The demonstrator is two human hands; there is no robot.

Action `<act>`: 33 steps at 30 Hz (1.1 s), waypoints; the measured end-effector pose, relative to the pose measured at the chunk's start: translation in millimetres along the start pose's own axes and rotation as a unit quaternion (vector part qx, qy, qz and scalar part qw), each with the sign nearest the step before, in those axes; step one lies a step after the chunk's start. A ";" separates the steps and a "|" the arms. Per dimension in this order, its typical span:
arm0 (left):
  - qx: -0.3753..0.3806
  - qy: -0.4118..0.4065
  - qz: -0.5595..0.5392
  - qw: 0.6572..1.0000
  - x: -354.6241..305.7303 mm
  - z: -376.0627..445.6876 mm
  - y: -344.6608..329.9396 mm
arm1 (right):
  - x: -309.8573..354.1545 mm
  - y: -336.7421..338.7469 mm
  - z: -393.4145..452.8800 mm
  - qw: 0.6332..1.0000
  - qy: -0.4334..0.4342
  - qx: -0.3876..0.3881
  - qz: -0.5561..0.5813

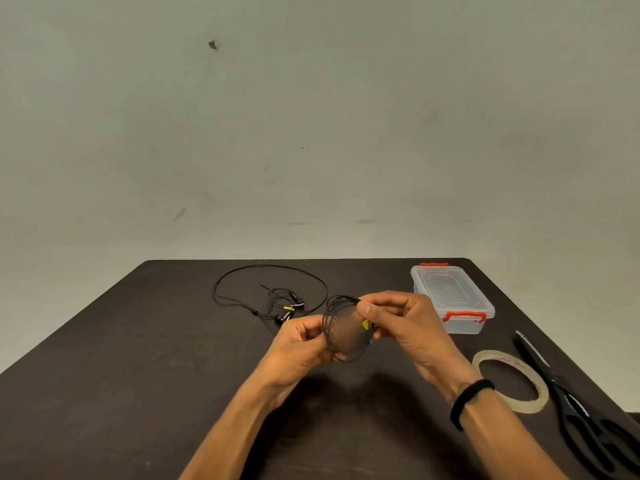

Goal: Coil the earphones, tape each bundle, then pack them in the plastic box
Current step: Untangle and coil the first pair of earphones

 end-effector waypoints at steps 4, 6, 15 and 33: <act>-0.007 0.070 -0.086 0.994 9.0 -0.6 0.0 | 1.2 0.0 1.1 0.995 0.043 -0.010 -0.088; -0.008 0.126 -0.143 0.982 18.6 -1.1 -0.6 | 1.6 0.3 1.1 0.993 0.056 -0.015 -0.107; -0.004 0.081 -0.070 0.994 12.3 -2.2 -0.9 | -2.3 1.4 2.2 0.987 0.078 -0.038 -0.138; -0.049 0.044 0.001 0.998 5.0 3.1 7.1 | -0.4 14.6 0.8 0.977 0.093 -0.097 -0.164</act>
Point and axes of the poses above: each hand's wrist, its own z-axis towards the middle knuckle, its own y-axis out of the back of the hand, x = y × z, the point moved 9 cm from there along z, towards the middle knuckle
